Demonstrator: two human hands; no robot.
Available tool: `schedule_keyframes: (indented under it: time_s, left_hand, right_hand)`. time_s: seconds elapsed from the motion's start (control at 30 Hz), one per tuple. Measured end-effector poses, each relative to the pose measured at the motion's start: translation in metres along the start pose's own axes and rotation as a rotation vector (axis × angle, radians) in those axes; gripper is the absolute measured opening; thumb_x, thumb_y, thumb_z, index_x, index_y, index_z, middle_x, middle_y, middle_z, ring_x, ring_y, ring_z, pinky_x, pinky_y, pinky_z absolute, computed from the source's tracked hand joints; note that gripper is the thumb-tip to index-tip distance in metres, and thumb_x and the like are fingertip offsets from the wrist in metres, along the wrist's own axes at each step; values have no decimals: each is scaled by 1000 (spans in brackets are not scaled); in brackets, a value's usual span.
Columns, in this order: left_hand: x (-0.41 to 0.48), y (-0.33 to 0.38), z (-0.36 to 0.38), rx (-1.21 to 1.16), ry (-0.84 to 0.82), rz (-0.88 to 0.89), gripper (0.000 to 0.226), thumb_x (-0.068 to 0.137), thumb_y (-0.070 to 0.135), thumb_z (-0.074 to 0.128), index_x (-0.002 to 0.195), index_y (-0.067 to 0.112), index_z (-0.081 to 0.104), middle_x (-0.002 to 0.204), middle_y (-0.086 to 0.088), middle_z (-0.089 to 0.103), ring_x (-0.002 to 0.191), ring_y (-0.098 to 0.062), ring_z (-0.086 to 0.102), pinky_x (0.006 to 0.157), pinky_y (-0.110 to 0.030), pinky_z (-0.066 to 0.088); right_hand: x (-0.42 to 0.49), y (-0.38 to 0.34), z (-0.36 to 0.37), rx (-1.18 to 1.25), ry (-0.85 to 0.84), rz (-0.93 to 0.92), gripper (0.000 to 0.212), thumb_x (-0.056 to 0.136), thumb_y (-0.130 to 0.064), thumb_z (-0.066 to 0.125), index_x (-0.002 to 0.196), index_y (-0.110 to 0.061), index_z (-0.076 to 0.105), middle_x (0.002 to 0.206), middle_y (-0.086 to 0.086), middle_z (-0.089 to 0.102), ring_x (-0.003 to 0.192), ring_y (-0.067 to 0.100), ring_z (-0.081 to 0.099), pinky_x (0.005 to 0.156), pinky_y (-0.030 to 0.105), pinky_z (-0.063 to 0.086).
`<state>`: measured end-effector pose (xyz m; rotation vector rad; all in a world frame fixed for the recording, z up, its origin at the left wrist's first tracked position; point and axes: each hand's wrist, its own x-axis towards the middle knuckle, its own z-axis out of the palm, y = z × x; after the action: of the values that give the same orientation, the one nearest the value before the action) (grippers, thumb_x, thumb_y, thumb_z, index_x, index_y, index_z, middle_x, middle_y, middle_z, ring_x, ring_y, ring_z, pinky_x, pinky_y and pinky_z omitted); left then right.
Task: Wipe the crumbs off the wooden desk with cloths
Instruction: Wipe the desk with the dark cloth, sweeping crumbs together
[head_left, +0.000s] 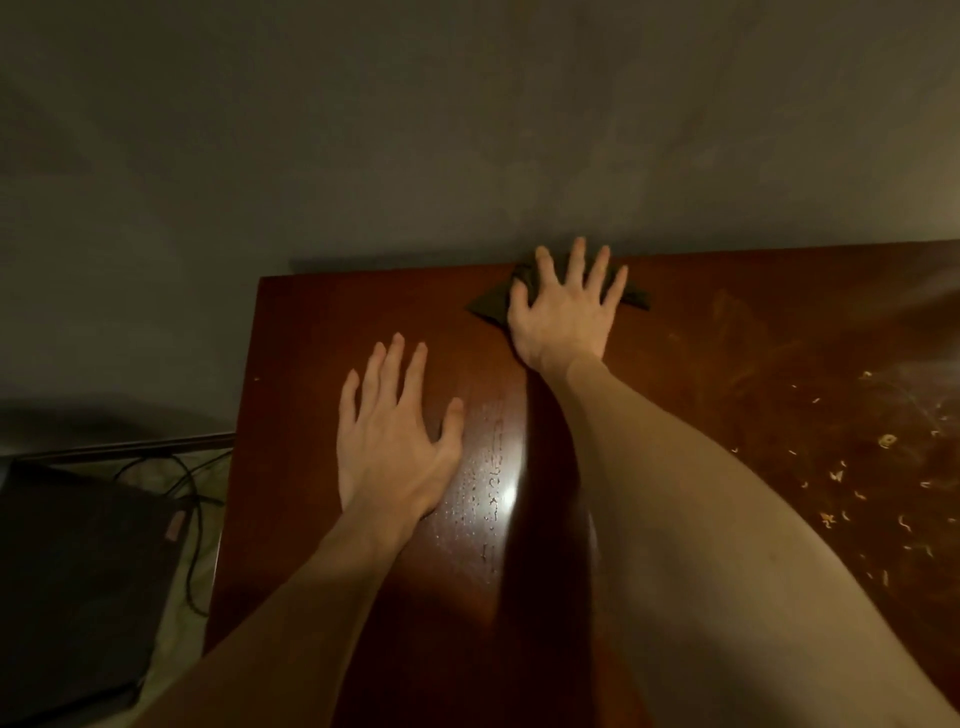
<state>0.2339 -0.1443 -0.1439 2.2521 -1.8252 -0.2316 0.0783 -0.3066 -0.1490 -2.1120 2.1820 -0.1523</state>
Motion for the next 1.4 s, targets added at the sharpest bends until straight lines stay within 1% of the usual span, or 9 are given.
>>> schedule_keyframes:
  time_s: [0.17, 0.27, 0.57, 0.73, 0.87, 0.97, 1.17, 1.23, 1.4]
  left_hand:
    - [0, -1, 2, 22, 2, -4, 74, 104, 64, 25, 167, 28, 13, 176, 3, 0, 161, -11, -8, 132, -42, -1]
    - [1, 0, 1, 26, 3, 3, 74, 105, 63, 25, 168, 27, 13, 176, 1, 1, 162, -13, -7, 131, -42, -1]
    - [1, 2, -3, 26, 2, 26, 75, 104, 64, 23, 167, 24, 15, 176, -3, 5, 162, -18, -2, 131, -47, 4]
    - [-3, 5, -15, -147, 77, 22, 66, 104, 55, 38, 160, 20, 37, 171, -5, 29, 160, -20, 17, 131, -46, 12]
    - [-34, 6, -32, -170, 135, 198, 53, 101, 38, 53, 150, 18, 52, 160, -4, 47, 152, -20, 36, 126, -42, 23]
    - [-79, 0, -37, -78, 61, 278, 56, 100, 35, 54, 153, 20, 50, 164, -4, 42, 154, -19, 33, 127, -42, 21]
    - [-182, -29, -31, -33, -34, 131, 58, 104, 40, 43, 159, 23, 42, 170, -3, 30, 159, -19, 23, 128, -47, 19]
    - [-200, -34, -26, -3, -57, 101, 59, 107, 45, 35, 163, 25, 35, 173, -3, 22, 161, -18, 15, 129, -48, 16]
    - [-197, -33, -18, 35, -57, 102, 61, 108, 48, 29, 166, 27, 24, 175, -2, 13, 162, -19, 6, 130, -50, 12]
  right_hand:
    - [-12, 5, -4, 61, 14, 236, 69, 101, -61, 24, 165, -35, 21, 173, 19, 2, 158, 47, -4, 125, 64, -2]
    - [-35, 15, -5, 76, 27, 249, 70, 102, -60, 25, 165, -32, 20, 172, 21, 6, 158, 46, 0, 127, 60, 2]
    - [-150, 29, -5, 68, 23, 8, 68, 104, -56, 28, 165, -26, 23, 173, 12, 14, 160, 34, 6, 130, 51, 8]
    - [-234, 33, -8, 85, -43, -110, 67, 104, -55, 31, 165, -29, 21, 174, 7, 11, 161, 31, 2, 131, 49, 4]
    - [-315, 44, -17, 99, -89, -174, 66, 105, -51, 37, 165, -31, 20, 174, 6, 10, 161, 29, -1, 131, 49, 3]
    - [-361, 56, -22, 84, -124, -215, 66, 105, -51, 38, 166, -31, 19, 175, 5, 7, 162, 27, -5, 131, 49, 2]
    - [-409, 99, -32, 77, -174, -348, 65, 105, -52, 39, 165, -36, 19, 175, 0, 6, 162, 25, -4, 129, 55, 13]
    - [-409, 115, -33, 83, -145, -280, 64, 105, -51, 41, 164, -36, 23, 175, -1, 10, 162, 24, 0, 128, 55, 15]
    - [-399, 115, -28, 58, -40, 67, 64, 101, -50, 42, 162, -30, 34, 173, 6, 21, 160, 31, 12, 129, 55, 16]
